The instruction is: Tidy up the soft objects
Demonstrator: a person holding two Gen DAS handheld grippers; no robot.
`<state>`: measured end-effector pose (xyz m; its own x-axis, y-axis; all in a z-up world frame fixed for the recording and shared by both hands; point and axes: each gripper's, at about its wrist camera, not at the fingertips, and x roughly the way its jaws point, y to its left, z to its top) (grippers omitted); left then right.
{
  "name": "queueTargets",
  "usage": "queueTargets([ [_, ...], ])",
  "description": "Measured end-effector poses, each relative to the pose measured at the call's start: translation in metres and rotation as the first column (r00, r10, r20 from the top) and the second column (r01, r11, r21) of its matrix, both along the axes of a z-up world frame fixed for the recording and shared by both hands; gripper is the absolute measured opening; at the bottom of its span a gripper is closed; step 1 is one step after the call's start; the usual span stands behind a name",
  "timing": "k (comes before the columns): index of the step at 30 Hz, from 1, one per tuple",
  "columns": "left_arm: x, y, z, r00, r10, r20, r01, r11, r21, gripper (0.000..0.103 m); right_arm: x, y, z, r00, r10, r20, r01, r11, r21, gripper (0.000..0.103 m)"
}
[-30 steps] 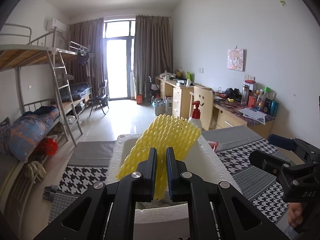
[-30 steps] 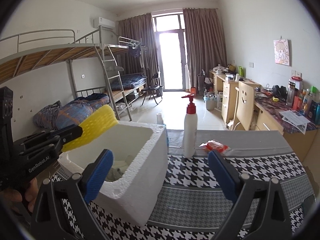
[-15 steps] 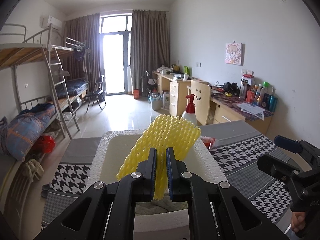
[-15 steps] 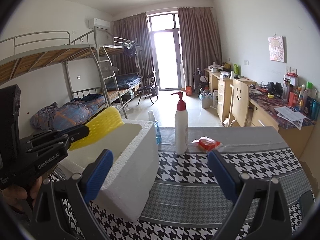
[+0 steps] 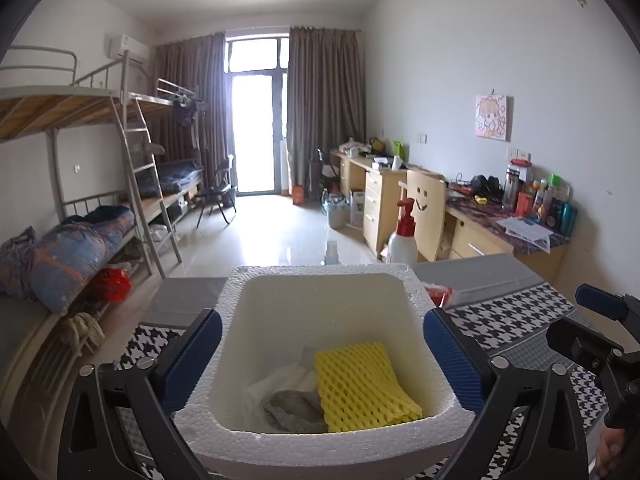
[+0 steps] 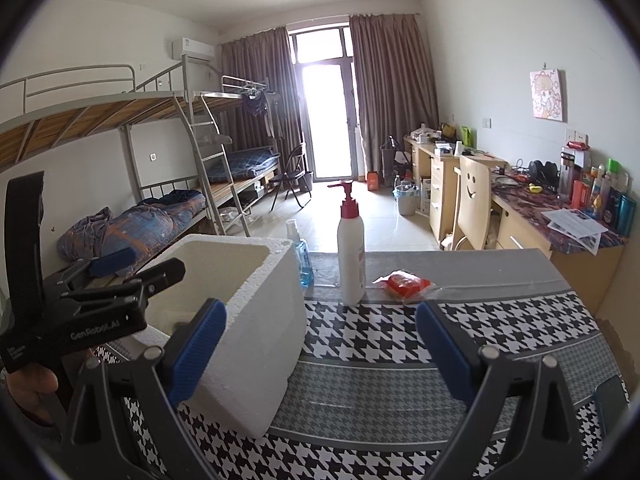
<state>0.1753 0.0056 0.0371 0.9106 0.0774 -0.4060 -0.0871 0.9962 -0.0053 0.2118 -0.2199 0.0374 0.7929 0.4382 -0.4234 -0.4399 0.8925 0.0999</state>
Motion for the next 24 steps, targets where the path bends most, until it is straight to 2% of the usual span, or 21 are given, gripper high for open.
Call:
queueTargets([
  [24, -0.029, -0.008, 0.009, 0.999, -0.002, 0.037, 0.002, 1.0, -0.01, 0.102, -0.023, -0.002, 0.012, 0.999, 0.006, 0.041, -0.007, 1.0, 0.011, 0.098],
])
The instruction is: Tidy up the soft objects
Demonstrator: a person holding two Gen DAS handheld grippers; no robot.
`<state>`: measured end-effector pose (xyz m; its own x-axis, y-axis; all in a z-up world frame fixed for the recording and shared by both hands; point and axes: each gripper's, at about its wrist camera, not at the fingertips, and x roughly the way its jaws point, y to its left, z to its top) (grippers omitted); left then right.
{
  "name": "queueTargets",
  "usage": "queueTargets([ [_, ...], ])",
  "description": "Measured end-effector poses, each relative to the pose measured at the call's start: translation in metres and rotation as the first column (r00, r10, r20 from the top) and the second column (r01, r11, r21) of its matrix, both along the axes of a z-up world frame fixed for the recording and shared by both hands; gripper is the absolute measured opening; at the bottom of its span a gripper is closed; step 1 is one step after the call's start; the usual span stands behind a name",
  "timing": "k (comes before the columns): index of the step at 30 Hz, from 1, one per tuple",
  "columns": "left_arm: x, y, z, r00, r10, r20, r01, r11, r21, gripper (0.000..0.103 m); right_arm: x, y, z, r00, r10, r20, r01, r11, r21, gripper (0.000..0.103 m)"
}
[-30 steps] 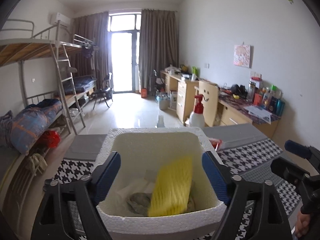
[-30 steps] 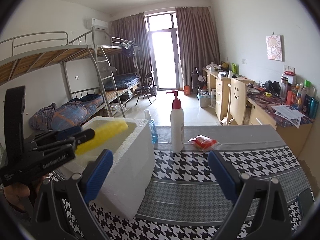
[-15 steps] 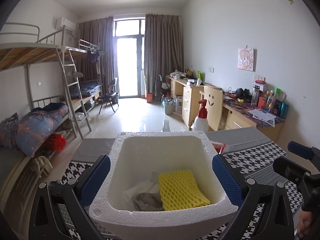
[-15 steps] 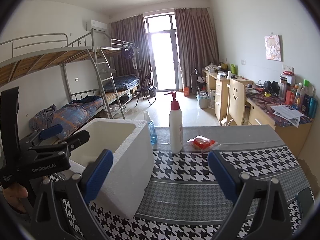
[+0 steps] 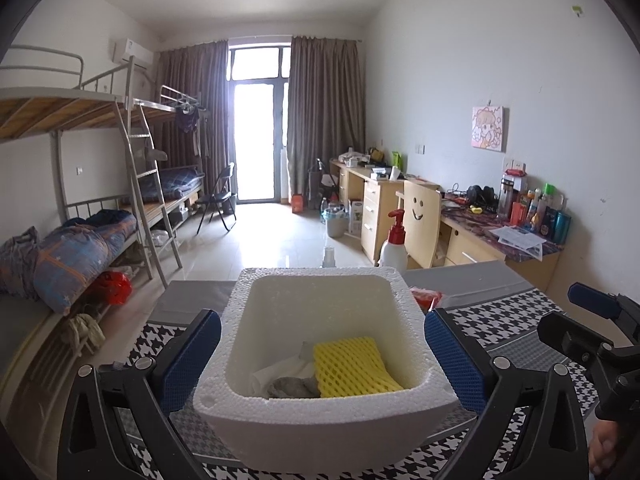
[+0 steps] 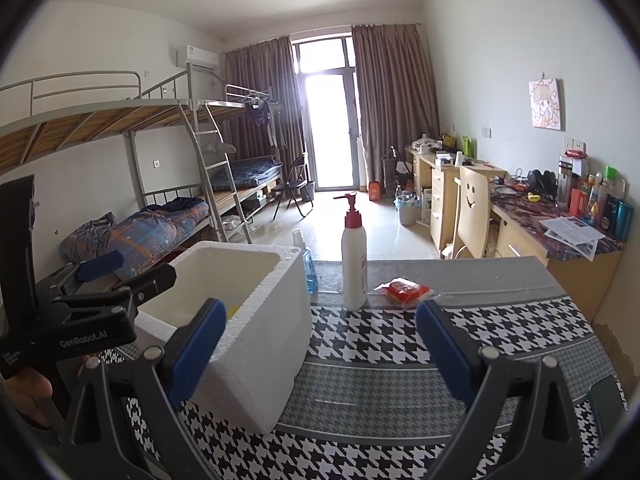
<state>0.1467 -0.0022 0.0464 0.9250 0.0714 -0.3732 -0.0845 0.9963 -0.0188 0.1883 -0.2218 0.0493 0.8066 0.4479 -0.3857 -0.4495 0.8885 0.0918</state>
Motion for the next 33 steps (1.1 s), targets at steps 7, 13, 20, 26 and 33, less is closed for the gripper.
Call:
queueTargets([
  [7, -0.019, -0.004, 0.005, 1.0, -0.013, 0.022, 0.013, 1.0, 0.003, 0.102, -0.014, 0.0, 0.005, 1.0, 0.003, 0.023, -0.003, 1.0, -0.001, 0.098],
  [13, -0.033, -0.006, 0.008, 0.999, -0.022, 0.04, 0.022, 1.0, 0.008, 0.102, -0.027, -0.002, 0.006, 0.999, 0.004, 0.039, -0.004, 1.0, 0.003, 0.098],
  [20, -0.046, -0.01, 0.009, 0.998, -0.025, 0.053, 0.025, 1.0, 0.014, 0.102, -0.037, -0.006, 0.009, 0.999, 0.005, 0.052, -0.006, 1.0, 0.009, 0.098],
  [26, -0.057, -0.01, 0.006, 0.998, -0.025, 0.054, 0.025, 1.0, 0.013, 0.102, -0.048, -0.009, 0.008, 0.998, 0.009, 0.065, -0.009, 1.0, 0.007, 0.098],
  [33, -0.075, -0.011, 0.008, 0.997, -0.026, 0.073, 0.025, 1.0, 0.014, 0.102, -0.062, -0.01, 0.005, 0.997, 0.015, 0.073, -0.016, 1.0, 0.011, 0.098],
])
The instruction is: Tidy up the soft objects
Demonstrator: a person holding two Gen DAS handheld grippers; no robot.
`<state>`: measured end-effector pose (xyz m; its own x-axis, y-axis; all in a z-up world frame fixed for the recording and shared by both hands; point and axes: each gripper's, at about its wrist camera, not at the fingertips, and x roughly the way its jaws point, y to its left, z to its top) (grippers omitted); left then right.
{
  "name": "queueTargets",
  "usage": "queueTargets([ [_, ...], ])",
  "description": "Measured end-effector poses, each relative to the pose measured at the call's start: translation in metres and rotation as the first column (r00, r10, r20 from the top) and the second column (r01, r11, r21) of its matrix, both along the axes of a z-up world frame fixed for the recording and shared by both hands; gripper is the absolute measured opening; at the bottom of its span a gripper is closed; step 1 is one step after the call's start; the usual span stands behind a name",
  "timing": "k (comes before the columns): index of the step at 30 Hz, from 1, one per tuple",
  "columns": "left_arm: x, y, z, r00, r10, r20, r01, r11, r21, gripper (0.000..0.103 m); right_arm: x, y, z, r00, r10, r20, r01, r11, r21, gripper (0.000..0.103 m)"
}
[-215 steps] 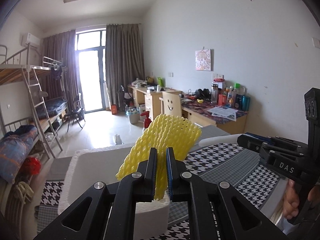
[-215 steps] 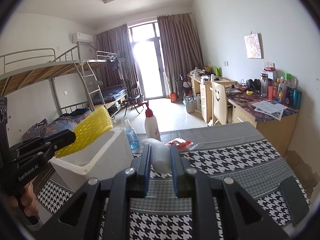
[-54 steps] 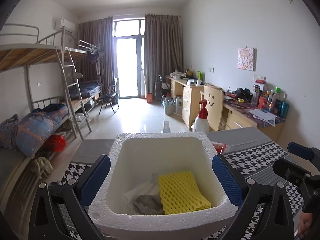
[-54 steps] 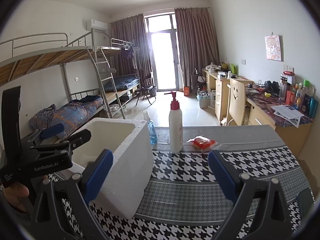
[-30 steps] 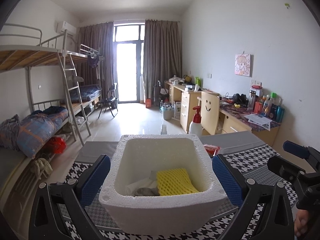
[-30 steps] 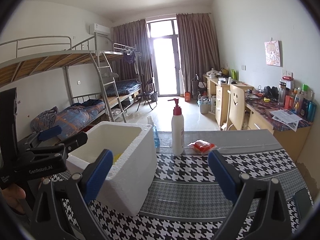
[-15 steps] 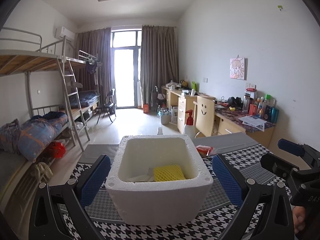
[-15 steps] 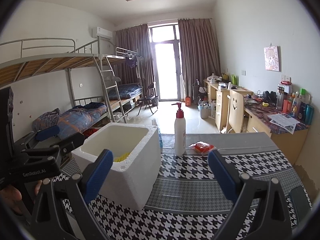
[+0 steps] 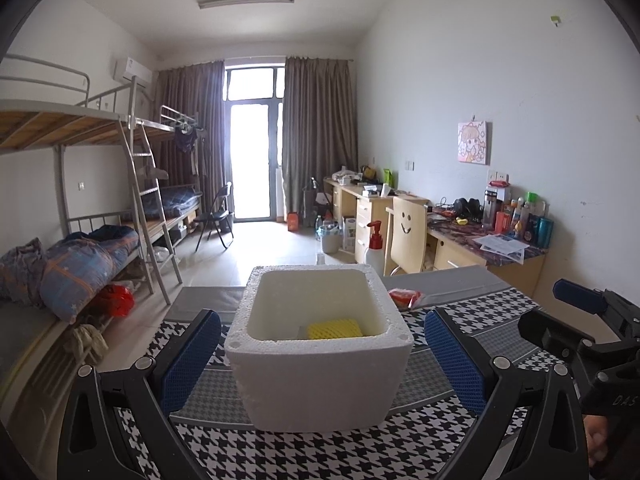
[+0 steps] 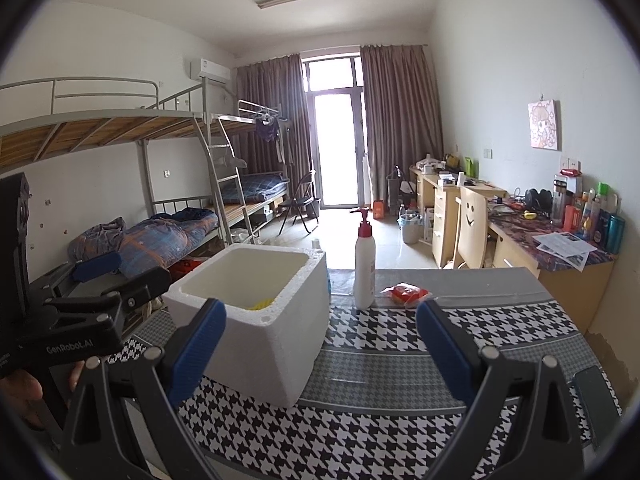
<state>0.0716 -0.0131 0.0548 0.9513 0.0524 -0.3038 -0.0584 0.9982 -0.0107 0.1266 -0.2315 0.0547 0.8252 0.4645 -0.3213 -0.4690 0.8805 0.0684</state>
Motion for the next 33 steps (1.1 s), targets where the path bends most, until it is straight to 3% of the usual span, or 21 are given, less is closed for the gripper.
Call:
queueTargets([
  [33, -0.064, -0.016, -0.01, 0.998, -0.015, 0.063, 0.014, 1.0, 0.017, 0.102, -0.06, -0.007, -0.012, 0.999, 0.015, 0.052, -0.014, 1.0, -0.005, 0.098],
])
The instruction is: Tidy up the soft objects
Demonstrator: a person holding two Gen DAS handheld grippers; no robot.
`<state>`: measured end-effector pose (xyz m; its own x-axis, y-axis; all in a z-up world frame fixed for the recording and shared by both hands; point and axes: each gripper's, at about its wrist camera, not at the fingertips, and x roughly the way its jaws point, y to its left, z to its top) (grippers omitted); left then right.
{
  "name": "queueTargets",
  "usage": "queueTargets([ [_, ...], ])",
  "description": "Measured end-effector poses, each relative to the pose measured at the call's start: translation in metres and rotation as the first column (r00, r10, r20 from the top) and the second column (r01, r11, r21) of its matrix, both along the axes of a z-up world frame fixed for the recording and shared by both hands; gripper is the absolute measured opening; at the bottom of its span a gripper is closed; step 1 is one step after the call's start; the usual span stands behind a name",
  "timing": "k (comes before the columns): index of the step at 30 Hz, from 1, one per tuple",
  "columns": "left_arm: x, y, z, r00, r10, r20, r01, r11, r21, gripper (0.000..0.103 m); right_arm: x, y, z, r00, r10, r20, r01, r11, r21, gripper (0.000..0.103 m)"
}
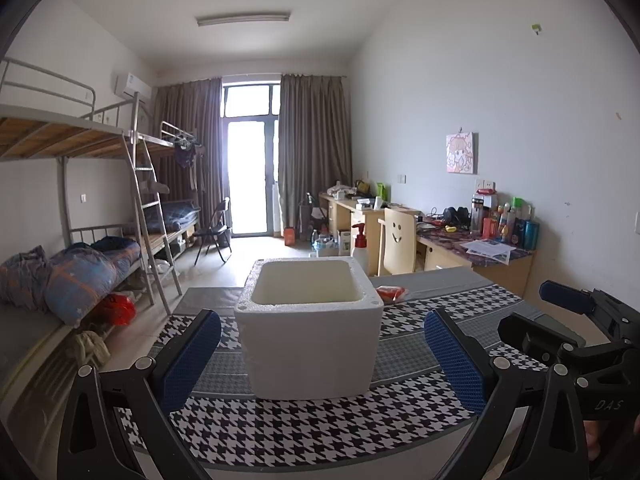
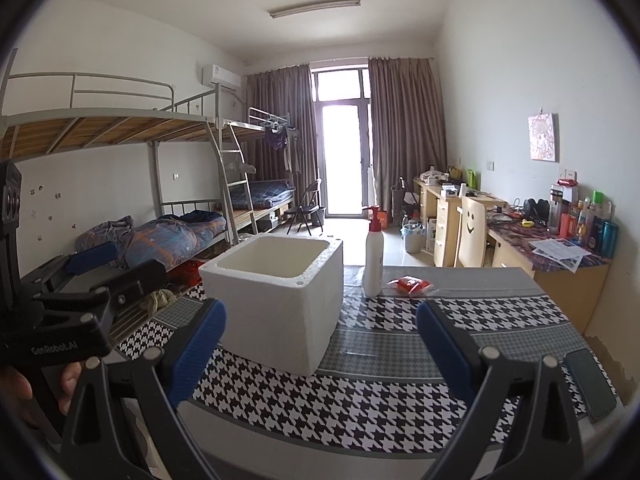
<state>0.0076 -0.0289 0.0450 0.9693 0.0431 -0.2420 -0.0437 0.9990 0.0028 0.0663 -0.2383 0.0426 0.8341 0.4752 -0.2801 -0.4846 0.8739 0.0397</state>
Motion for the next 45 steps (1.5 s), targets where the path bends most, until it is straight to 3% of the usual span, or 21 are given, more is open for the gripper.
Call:
queueTargets([
  [45, -0.057, -0.007, -0.041, 0.998, 0.005, 0.057, -0.004, 1.0, -0.016, 0.102, -0.054, -0.011, -0.034, 0.999, -0.034, 0.039, 0.033, 0.999, 0.032, 0.098],
])
